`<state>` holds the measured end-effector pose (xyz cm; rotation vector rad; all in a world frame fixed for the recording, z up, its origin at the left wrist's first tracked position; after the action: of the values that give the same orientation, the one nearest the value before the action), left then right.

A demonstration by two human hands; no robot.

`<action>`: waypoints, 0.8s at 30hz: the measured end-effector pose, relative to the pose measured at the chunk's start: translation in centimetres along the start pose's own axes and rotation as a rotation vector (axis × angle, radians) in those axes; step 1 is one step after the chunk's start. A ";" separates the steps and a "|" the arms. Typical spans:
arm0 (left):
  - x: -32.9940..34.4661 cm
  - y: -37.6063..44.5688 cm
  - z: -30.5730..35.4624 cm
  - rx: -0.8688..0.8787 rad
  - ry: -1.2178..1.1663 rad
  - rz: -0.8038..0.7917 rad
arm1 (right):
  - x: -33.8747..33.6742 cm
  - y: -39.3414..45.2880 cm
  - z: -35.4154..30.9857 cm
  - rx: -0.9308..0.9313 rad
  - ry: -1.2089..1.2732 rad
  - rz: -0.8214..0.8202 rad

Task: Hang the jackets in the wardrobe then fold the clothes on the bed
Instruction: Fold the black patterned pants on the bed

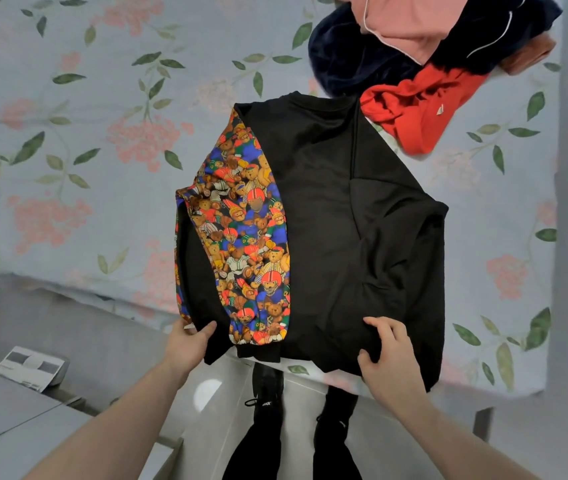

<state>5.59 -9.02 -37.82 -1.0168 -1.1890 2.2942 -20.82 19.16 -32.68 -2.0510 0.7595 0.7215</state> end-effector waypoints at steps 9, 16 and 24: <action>-1.7 -4.2 1.1 0.043 -0.083 0.163 | 0.8 -1.4 -1.3 -0.088 0.041 -0.091; -2.3 -8.9 5.4 0.229 -0.161 0.108 | -0.9 -1.5 -3.1 -0.135 0.085 -0.146; -0.1 -12.9 10.4 0.454 -0.055 -0.009 | -4.4 0.2 -0.9 0.013 0.117 -0.111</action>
<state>-2.12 -7.33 -23.24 -0.7787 -0.6363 2.4375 -23.64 19.45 -29.19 -2.1193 0.7075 0.5373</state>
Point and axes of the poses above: each hand's wrist, its own y-axis towards the middle knuckle, its own x-axis out of the palm, z = x × y, the point moved 6 cm from there along y, towards the middle knuckle, and after that the axes turned 1 degree about -z, right-handed, at the moved point
